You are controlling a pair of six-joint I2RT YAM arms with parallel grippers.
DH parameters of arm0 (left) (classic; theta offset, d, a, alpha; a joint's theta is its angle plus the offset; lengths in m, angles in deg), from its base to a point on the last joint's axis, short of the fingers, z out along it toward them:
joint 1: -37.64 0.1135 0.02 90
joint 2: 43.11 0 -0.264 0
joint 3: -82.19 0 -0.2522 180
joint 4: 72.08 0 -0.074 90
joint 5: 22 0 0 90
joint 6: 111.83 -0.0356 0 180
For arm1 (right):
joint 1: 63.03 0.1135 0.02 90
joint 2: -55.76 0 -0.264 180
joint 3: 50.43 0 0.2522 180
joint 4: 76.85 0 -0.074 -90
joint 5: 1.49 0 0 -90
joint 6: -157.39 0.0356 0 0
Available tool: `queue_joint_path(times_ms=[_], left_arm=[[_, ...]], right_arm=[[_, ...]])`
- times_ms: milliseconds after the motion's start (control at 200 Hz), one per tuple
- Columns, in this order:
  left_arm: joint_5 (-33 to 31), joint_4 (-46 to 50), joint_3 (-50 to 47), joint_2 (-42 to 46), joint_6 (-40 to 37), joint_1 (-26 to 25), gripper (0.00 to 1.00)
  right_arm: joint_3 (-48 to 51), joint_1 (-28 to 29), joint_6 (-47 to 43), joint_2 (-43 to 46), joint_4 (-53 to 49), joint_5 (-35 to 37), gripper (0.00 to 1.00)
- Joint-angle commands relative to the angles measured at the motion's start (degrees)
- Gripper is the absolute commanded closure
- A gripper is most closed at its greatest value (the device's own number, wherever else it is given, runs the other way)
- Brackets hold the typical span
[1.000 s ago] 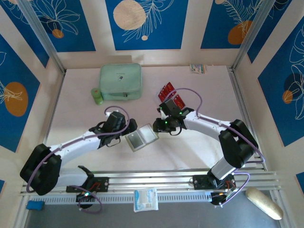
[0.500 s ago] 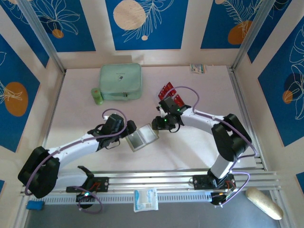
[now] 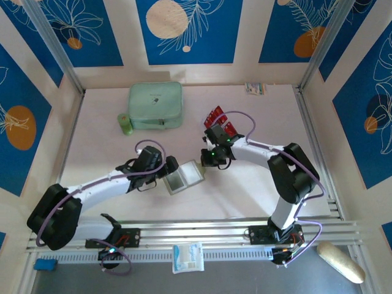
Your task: Put the credit cards into the card holder
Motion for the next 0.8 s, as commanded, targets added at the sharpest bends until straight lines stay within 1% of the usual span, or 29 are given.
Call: queue_joint_path(times_ms=[0,140,170,245,270,305,345,455,535,590,680,795], left_arm=[[1.9,-1.3,2.1,-1.4,-1.2,0.6,0.00],[2.6,-1.3,3.1,-2.7,-2.2,0.6,0.00],[2.8,-1.3,3.3,-3.0,-2.5,0.6,0.00],[3.1,-1.1,3.8,-3.5,-3.1,0.6,0.00],[3.3,-1.1,4.0,-3.7,-3.3,0.6,0.00],[3.5,-1.0,4.2,-3.9,-3.5,0.6,0.00],[3.6,-0.9,4.3,-4.0,-3.7,0.6,0.00],[3.9,-0.8,4.5,-4.1,-4.0,0.6,0.00],[4.1,-0.8,4.5,-4.4,-4.0,0.6,0.00],[4.3,-0.8,4.5,-4.5,-4.0,0.6,0.00],[4.4,-0.9,4.5,-5.0,-3.9,0.6,0.00],[4.7,-1.3,4.4,-5.7,-3.6,0.6,0.00]], right_arm=[[3.5,0.1,2.5,4.1,-1.8,0.1,1.00],[7.9,0.7,4.8,8.0,-1.7,0.6,1.00],[8.6,0.8,5.2,8.8,-1.5,0.5,0.94],[9.6,0.8,6.1,10.6,-2.1,0.6,0.73],[9.6,0.9,6.3,11.4,-2.6,0.7,0.68],[9.6,1.1,6.4,12.7,-3.3,0.9,0.65],[9.5,1.4,6.6,14.3,-3.8,1.1,0.64],[9.3,2.6,6.9,18.3,-4.5,0.7,0.69],[8.8,3.2,7.4,19.2,-4.5,-0.1,0.79],[8.4,3.7,7.8,18.9,-3.9,-1.0,0.85],[7.9,4.2,8.8,17.4,-2.0,-2.2,0.93],[6.9,5.0,9.7,14.3,0.5,-3.8,0.99]])
